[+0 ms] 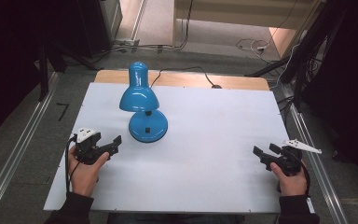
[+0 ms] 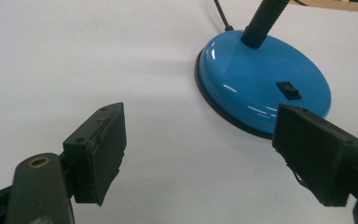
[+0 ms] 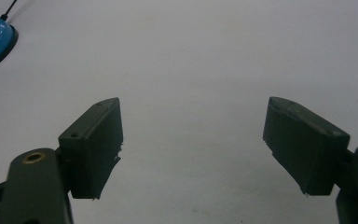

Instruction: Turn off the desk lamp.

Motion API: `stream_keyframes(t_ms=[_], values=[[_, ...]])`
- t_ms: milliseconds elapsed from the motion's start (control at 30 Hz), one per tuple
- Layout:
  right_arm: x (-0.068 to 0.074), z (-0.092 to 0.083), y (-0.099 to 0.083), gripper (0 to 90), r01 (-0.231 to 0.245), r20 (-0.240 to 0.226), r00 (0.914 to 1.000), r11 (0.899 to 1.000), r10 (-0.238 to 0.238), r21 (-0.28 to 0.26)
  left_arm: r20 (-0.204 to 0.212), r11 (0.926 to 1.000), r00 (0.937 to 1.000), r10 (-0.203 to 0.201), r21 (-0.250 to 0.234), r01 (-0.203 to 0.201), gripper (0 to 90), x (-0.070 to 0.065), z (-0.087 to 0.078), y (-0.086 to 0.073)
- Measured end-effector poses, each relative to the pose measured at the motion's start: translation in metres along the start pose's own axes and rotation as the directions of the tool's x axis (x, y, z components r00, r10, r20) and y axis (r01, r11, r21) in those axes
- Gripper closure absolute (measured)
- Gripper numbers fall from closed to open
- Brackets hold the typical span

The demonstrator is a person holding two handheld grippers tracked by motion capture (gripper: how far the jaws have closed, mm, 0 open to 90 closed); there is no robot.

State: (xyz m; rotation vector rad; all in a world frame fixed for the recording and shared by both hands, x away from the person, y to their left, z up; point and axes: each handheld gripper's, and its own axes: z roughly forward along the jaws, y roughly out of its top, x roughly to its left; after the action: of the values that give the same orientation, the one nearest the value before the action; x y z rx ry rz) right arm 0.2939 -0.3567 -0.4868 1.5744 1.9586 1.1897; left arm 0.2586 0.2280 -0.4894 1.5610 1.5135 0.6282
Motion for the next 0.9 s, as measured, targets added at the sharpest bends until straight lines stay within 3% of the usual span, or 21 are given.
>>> stream_keyframes(t_ms=[900], values=[[0.000, 0.000, 0.000, 18.6, 0.001, 0.003, 1.0000, 1.000, -0.001, 0.002, -0.008, 0.9999, 0.9999, -0.012, 0.000, 0.012, 18.1, 0.010, -0.023, -0.013]])
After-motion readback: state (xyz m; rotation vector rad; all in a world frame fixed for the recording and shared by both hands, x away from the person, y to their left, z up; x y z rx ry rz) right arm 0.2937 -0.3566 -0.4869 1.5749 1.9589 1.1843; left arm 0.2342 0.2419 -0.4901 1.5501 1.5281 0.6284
